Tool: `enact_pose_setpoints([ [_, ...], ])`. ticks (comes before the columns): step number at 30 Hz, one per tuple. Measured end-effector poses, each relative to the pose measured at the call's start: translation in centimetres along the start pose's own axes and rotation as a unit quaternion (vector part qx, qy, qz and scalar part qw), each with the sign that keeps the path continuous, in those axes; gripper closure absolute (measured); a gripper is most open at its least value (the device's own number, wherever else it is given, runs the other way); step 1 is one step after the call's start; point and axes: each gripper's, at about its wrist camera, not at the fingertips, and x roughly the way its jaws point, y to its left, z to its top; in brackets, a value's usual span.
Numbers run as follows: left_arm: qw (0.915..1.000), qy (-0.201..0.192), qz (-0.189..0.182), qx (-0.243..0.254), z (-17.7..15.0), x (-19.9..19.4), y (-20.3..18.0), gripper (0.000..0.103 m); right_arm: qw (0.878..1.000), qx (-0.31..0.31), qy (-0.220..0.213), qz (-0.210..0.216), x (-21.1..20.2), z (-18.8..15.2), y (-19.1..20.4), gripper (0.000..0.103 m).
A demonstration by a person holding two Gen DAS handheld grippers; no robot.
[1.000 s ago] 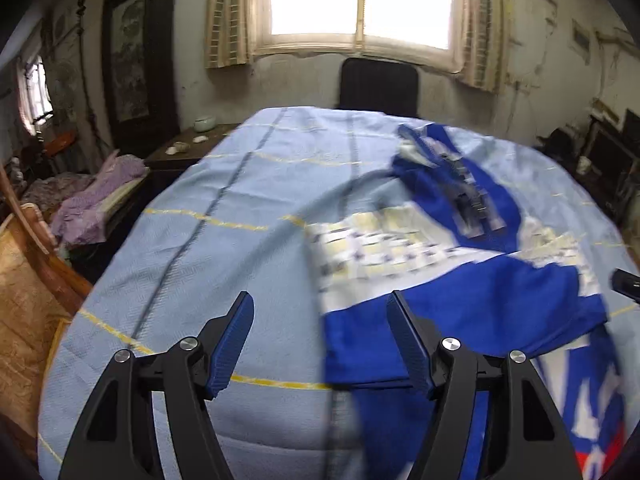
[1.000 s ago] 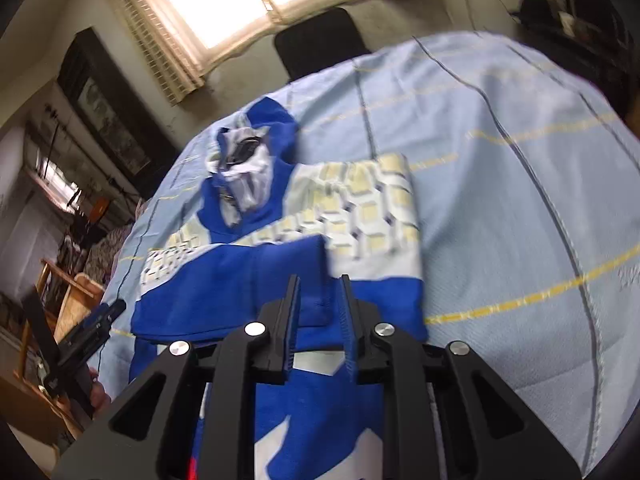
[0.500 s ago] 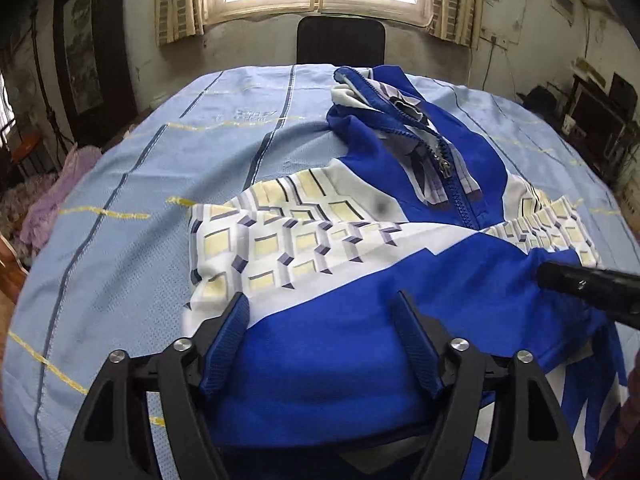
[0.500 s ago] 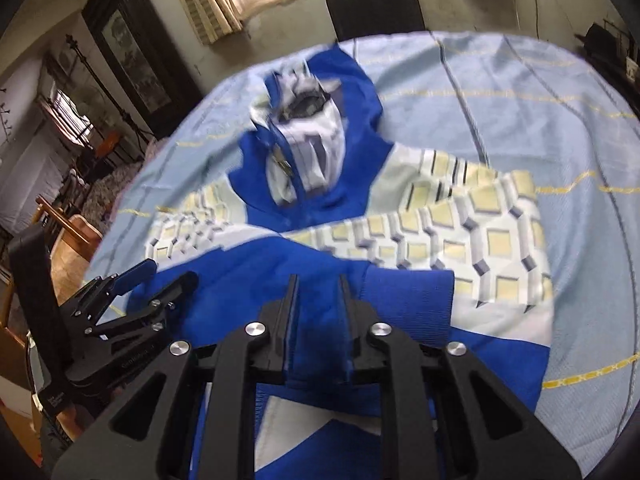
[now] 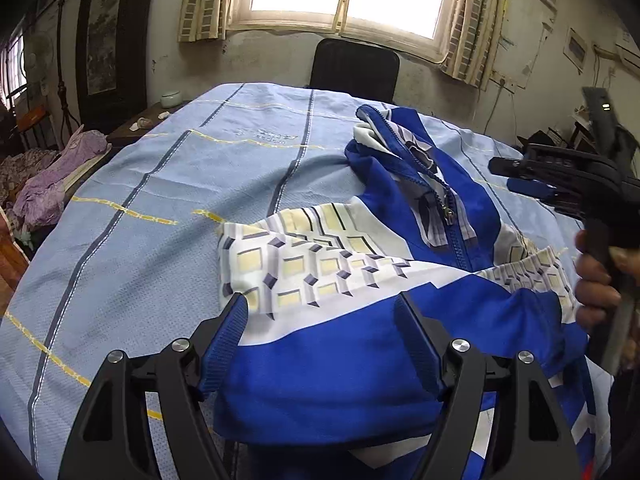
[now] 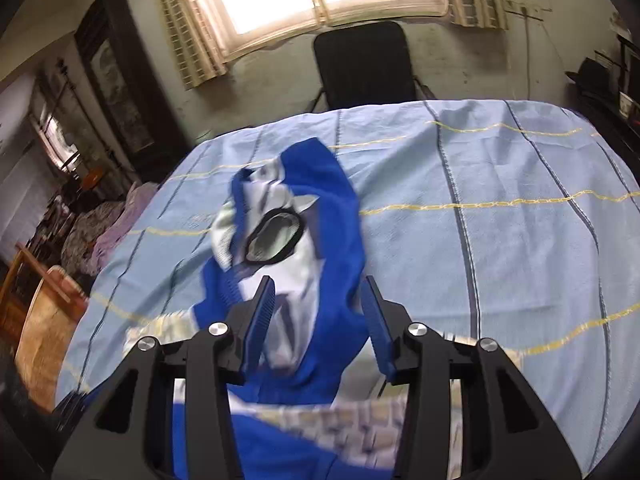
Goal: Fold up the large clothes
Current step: 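Grasp the jacket hood with the right gripper and lift it, then fold the hood down onto the jacket body with the right gripper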
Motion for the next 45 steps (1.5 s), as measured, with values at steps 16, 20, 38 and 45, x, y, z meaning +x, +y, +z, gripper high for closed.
enact_pose_setpoints([
  [16, 0.9998, 0.014, 0.001, -0.012, 0.1, 1.0, 0.6, 0.028, 0.999, 0.011, 0.044, -0.026, 10.6, 4.4, 0.0, 0.031],
  [20, 0.9998, 0.007, 0.003, -0.016, 0.3, 0.7, 1.0, 0.028, 0.998, -0.012, 0.057, -0.010, 11.2, 4.3, 1.0, 0.097],
  [38, 0.9979, -0.020, -0.004, -0.062, 1.7, -2.3, 4.1, 0.028, 0.967, -0.248, -0.055, 0.039, -8.6, -6.8, 9.4, 0.099],
  [45, 0.9956, -0.029, -0.009, -0.089, 2.0, -3.5, 5.5, 0.028, 0.970, -0.234, 0.046, 0.041, -9.1, -16.4, 5.7, 0.094],
])
